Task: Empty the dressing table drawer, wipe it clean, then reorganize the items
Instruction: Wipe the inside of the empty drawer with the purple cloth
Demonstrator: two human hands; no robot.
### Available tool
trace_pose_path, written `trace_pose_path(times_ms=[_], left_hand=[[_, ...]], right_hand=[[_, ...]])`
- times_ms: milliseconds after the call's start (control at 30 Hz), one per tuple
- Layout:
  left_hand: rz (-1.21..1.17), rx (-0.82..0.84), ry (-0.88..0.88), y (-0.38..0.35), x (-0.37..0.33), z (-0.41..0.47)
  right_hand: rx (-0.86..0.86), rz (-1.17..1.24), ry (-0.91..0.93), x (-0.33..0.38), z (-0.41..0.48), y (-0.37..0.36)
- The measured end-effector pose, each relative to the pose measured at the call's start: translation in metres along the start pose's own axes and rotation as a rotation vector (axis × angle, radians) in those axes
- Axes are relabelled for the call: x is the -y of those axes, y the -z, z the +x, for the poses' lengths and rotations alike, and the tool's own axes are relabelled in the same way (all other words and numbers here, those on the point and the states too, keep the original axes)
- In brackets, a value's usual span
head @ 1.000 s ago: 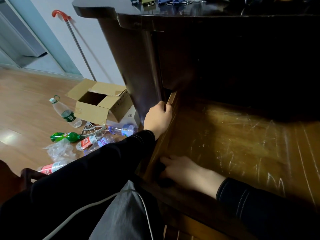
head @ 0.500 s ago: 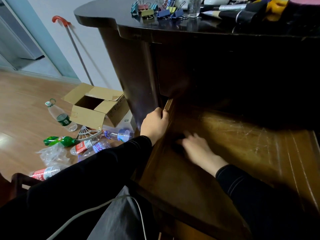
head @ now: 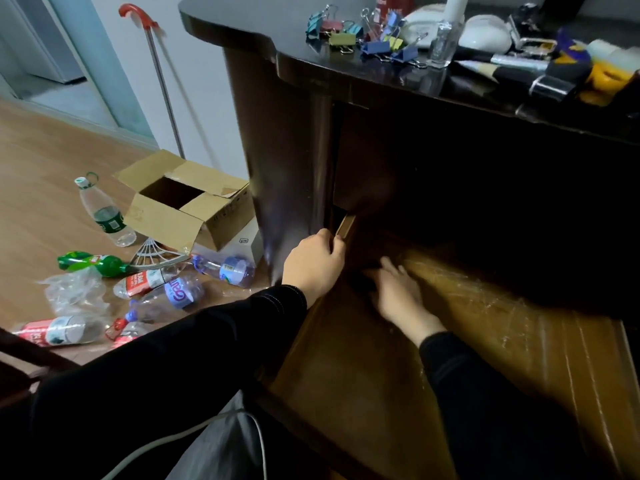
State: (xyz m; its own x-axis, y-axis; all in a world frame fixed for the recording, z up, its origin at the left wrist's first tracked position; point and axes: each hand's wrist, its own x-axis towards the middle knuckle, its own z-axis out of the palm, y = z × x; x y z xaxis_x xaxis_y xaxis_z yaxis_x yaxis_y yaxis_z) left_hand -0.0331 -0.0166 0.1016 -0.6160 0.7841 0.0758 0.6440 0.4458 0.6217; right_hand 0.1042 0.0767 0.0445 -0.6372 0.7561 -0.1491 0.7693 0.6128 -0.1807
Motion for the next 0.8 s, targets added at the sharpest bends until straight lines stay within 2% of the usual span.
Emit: trace_pose_path(times_ms=[67,233,300,400,467,500,533,633,800], left_hand=[[0.0,0.01,-0.01,0.002,-0.002,-0.001],[0.002,0.007,-0.006,0.006,-0.005,-0.003],[-0.003,0.007,0.004,0.007,-0.006,-0.003],[-0.016,0.014,0.009,0.008,-0.007,-0.005],[-0.024,0.021,0.006,0.008,-0.007,-0.007],[-0.026,0.023,0.006,0.008,-0.008,-0.006],[-0.028,0.021,0.009,0.008,-0.008,-0.006],[-0.028,0.005,0.019,0.006,-0.008,-0.003],[-0.003,-0.003,0.01,0.005,-0.007,-0.005]], right_hand=[[-0.018,0.033,-0.069,-0.003,0.022,0.007],[0.094,-0.104,-0.005,0.011,0.011,0.009],[0.152,-0.14,0.114,0.019,-0.023,0.004],[0.256,-0.072,0.397,0.028,-0.088,-0.006],[0.275,-0.098,0.585,0.03,-0.111,-0.009],[0.272,-0.124,0.622,0.031,-0.111,-0.01],[0.257,-0.148,0.617,0.032,-0.106,-0.009],[0.215,-0.103,0.394,0.036,-0.07,0.0],[0.125,-0.111,0.153,0.016,-0.003,0.007]])
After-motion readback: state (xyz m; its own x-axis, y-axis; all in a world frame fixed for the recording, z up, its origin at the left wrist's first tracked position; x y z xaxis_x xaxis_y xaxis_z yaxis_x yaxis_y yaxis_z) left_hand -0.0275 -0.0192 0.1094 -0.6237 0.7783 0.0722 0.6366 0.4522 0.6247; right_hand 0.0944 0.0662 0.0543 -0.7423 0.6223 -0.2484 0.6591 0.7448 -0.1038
